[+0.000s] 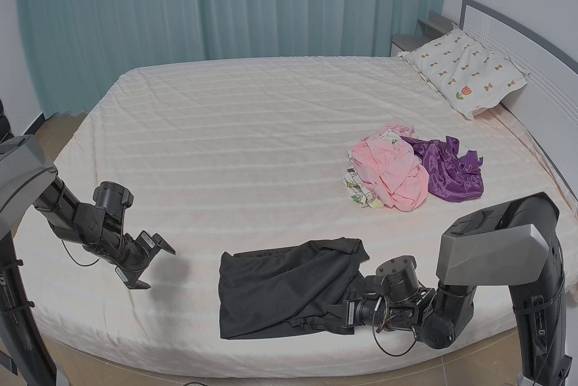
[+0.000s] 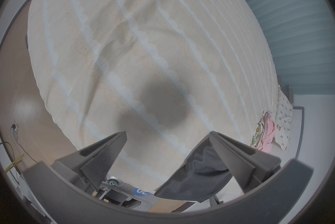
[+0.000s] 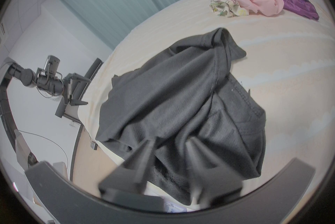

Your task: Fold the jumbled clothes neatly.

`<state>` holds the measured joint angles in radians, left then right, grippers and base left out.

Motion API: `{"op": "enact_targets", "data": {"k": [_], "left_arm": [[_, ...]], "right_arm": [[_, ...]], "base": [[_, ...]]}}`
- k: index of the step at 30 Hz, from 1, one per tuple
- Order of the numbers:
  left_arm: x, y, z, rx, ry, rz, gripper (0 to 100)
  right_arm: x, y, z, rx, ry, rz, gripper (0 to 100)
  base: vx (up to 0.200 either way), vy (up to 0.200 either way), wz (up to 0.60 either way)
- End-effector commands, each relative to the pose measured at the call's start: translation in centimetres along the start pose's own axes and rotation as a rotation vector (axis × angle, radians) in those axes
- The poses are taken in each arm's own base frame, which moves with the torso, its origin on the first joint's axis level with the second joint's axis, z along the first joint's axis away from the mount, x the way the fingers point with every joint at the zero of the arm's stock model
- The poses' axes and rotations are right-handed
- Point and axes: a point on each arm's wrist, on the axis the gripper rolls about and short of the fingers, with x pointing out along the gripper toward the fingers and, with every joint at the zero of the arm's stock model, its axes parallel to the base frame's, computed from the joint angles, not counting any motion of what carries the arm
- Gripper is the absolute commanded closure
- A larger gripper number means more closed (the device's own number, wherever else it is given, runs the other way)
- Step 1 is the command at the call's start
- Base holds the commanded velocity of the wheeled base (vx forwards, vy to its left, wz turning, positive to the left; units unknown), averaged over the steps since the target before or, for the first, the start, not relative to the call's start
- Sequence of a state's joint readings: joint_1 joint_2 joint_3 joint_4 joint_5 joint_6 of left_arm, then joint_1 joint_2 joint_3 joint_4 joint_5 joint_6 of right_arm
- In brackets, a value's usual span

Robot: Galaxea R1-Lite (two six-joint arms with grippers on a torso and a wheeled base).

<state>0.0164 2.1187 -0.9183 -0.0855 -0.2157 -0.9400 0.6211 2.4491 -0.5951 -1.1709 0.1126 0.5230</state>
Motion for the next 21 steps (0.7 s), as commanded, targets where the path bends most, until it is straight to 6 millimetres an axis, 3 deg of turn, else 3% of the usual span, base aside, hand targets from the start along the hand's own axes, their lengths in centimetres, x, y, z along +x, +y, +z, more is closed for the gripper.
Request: {"op": "enact_targets", "data": {"k": [1, 9, 21], "left_arm": [[0.0, 0.0, 0.0, 0.0, 0.0, -0.001, 0], [0.1, 0.0, 0.0, -0.001, 0.002, -0.001, 0], [0.1, 0.0, 0.0, -0.001, 0.0, 0.0, 0]], "right_arm": [[-0.5, -0.2, 0.0, 0.016, -0.018, 0.007, 100], [-0.9, -0.3, 0.3, 0.038, -0.036, 0.011, 100], [-4.6, -1.9, 1.4, 0.13, -0.028, 0.019, 100]], "base": [[0.0, 0.0, 0.0], [0.0, 0.0, 0.0], [0.0, 0.0, 0.0]]}}
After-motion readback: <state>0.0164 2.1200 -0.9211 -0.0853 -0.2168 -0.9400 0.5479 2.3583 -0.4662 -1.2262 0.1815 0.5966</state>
